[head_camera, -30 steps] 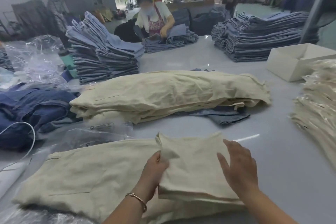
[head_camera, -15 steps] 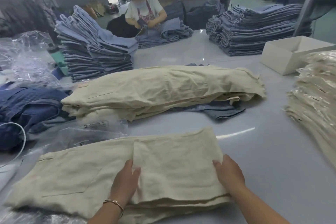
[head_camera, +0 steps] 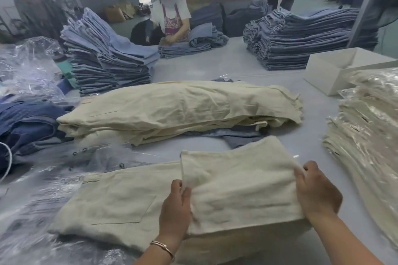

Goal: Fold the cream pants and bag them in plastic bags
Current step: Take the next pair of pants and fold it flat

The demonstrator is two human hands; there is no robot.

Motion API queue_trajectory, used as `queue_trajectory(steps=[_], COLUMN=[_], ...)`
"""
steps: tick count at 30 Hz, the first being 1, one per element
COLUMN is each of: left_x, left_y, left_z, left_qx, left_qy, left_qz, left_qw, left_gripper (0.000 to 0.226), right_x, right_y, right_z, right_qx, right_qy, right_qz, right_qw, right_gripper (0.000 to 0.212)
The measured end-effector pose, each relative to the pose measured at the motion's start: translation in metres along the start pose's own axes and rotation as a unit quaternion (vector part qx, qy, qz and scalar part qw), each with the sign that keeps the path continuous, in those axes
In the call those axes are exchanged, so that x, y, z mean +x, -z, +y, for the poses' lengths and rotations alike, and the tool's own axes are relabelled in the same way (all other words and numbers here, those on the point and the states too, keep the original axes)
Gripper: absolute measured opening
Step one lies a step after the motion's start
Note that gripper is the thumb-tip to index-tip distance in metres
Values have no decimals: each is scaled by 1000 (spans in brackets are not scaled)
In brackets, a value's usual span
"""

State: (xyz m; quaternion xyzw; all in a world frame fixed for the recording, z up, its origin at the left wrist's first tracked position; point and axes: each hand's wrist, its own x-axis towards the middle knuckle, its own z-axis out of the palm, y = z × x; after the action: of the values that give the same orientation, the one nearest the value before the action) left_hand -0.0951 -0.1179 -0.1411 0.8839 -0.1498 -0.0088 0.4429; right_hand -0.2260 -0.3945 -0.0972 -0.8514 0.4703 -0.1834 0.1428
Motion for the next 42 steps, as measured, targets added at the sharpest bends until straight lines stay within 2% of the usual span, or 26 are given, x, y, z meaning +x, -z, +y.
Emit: queue_trajectory(steps=[1, 3, 6, 8, 9, 10, 12, 14, 15, 16, 17, 18, 19, 20, 22, 24, 25, 28, 31, 34, 38, 42], left_x=[0, 1, 1, 0, -2, -5, -11, -16, -18, -19, -18, -15, -12, -7, 1, 12, 16, 24, 32, 45, 53, 60], left_y=[-10, -20, -23, -20, -18, -17, -12, -8, -6, -5, -6, -7, -5, 1, 25, 63, 84, 141, 174, 188, 193, 188], left_z=[-2, -8, -6, -4, -7, -10, -18, -22, -24, -27, -32, -38, -44, -46, -52, -66, -77, -110, -134, -147, -152, -157], left_qx=[31, 113, 142, 135, 160, 217, 335, 323, 337, 355, 349, 335, 326, 320, 290, 251, 236, 205, 183, 104, 43, -104], left_qy=[22, 59, 69, 72, 68, 59, 3, -104, -140, -146, -135, -113, -103, -111, -105, -14, 52, 244, 325, 411, 466, 441], left_qz=[-29, -72, -62, -24, -21, -25, -28, -25, -66, -146, -209, -252, -269, -252, -154, -11, 48, 144, 170, 164, 201, 306], left_qw=[999, 989, 986, 988, 985, 974, 942, 940, 929, 912, 904, 901, 901, 906, 939, 968, 969, 937, 912, 891, 860, 837], left_gripper=[8, 13, 18, 23, 28, 37, 58, 61, 59, 58, 57, 56, 56, 55, 50, 35, 27, 28, 48, 68, 81, 77], right_x=[1, -4, -25, -40, -46, -50, -57, -56, -57, -59, -66, -74, -81, -87, -96, -98, -97, -114, -139, -144, -148, -148], right_y=[-3, -14, -33, -43, -49, -56, -76, -84, -85, -84, -83, -81, -81, -81, -86, -94, -102, -113, -126, -136, -131, -130], right_z=[5, 10, 7, -2, -6, -7, -2, -13, -22, -35, -48, -59, -69, -79, -86, -93, -97, -119, -138, -143, -148, -151], right_qx=[-64, -180, -142, -114, -120, -131, -160, -168, -161, -143, -120, -100, -104, -120, -130, -127, -135, -100, -84, -77, -90, -113], right_qy=[-8, 33, 191, 263, 293, 314, 289, 274, 282, 304, 332, 349, 377, 392, 390, 365, 350, 358, 378, 352, 352, 350], right_qz=[-29, -96, -143, -167, -175, -196, -278, -280, -265, -237, -209, -218, -223, -229, -237, -221, -221, -238, -270, -274, -278, -284], right_qw=[997, 978, 961, 943, 932, 920, 902, 905, 908, 912, 912, 906, 893, 883, 880, 895, 900, 897, 882, 892, 889, 886], right_gripper=[40, 58, 74, 84, 82, 75, 67, 69, 70, 70, 67, 64, 60, 58, 53, 56, 59, 56, 53, 55, 55, 55])
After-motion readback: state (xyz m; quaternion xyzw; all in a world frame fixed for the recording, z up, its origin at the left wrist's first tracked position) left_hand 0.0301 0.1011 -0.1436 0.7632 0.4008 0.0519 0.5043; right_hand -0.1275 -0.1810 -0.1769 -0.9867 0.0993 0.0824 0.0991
